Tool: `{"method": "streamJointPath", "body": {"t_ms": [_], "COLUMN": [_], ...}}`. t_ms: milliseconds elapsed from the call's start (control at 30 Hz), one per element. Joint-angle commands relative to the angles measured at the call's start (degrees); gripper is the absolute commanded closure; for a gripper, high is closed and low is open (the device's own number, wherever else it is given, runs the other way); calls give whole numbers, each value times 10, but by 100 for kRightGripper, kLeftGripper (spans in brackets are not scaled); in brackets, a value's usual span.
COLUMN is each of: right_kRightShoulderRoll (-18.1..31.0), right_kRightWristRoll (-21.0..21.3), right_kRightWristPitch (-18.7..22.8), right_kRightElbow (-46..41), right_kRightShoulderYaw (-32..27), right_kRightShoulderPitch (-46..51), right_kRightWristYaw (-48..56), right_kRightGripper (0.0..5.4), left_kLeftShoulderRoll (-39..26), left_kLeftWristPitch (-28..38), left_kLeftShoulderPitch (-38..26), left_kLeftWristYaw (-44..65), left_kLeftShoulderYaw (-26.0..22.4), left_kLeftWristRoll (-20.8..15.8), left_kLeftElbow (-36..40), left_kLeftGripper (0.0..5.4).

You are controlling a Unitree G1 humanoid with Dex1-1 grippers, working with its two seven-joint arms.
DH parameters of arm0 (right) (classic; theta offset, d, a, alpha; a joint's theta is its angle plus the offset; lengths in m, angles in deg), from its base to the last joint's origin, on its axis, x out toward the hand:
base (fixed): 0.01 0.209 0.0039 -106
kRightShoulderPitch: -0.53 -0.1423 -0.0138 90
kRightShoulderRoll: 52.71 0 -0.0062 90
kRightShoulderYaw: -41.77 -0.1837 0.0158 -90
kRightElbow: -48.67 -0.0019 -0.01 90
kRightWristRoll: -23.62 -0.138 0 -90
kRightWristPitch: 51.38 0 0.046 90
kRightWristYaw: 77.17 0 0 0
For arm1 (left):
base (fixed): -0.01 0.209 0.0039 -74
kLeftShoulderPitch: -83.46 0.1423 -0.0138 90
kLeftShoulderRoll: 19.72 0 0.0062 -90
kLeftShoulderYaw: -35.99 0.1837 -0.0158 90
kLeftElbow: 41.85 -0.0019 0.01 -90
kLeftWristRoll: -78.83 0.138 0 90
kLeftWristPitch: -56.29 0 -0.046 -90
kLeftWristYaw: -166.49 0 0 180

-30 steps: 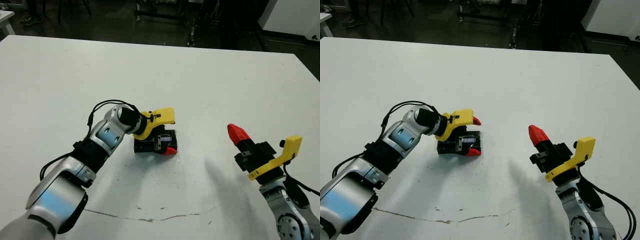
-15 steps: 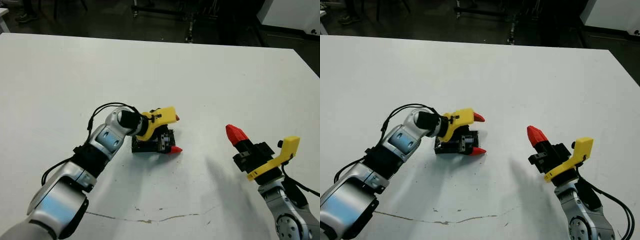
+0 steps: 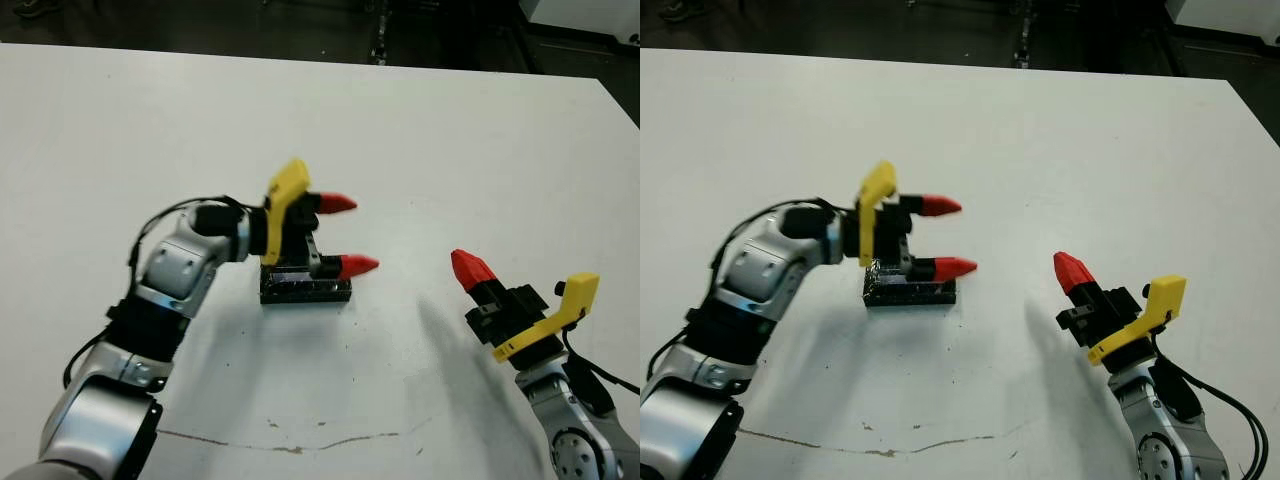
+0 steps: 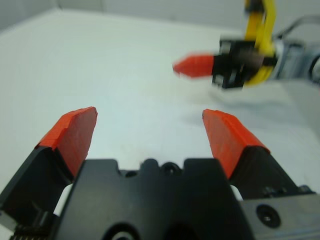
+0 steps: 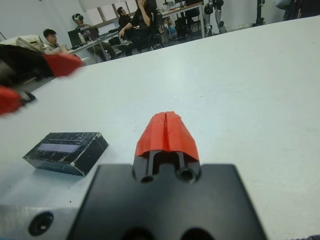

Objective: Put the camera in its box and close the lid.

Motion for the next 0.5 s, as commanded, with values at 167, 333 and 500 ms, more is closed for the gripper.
{"method": "streamJointPath", "body": {"t_ms": [167,333,500], "right_kRightShoulderRoll": [3,4,5], "right_kRightWristRoll": [8,5,2], "right_kRightWristPitch": [-14,-4,-1], "right_kRightElbow": [7,2,0], "right_kRightShoulderYaw": [0,0,0], "right_kRightShoulderPitch": [2,2,1], "right_kRightWristYaw": [5,-1,-1], "right_kRightGripper": [540,540,540], "left_kLeftShoulderRoll": [-17,30,100], "left_kLeftWristPitch": [-35,-27,37], "left_kLeftShoulderPitch": [15,74,159], "left_kLeftWristYaw": [-33,-160,-303], "left_kLeftShoulderYaw": [-46,-97,-115], "left_kLeftWristRoll": [-61,-84,-65], "left_kLeftElbow": [52,116,184], "left_kLeftGripper": [1,1,30]}}
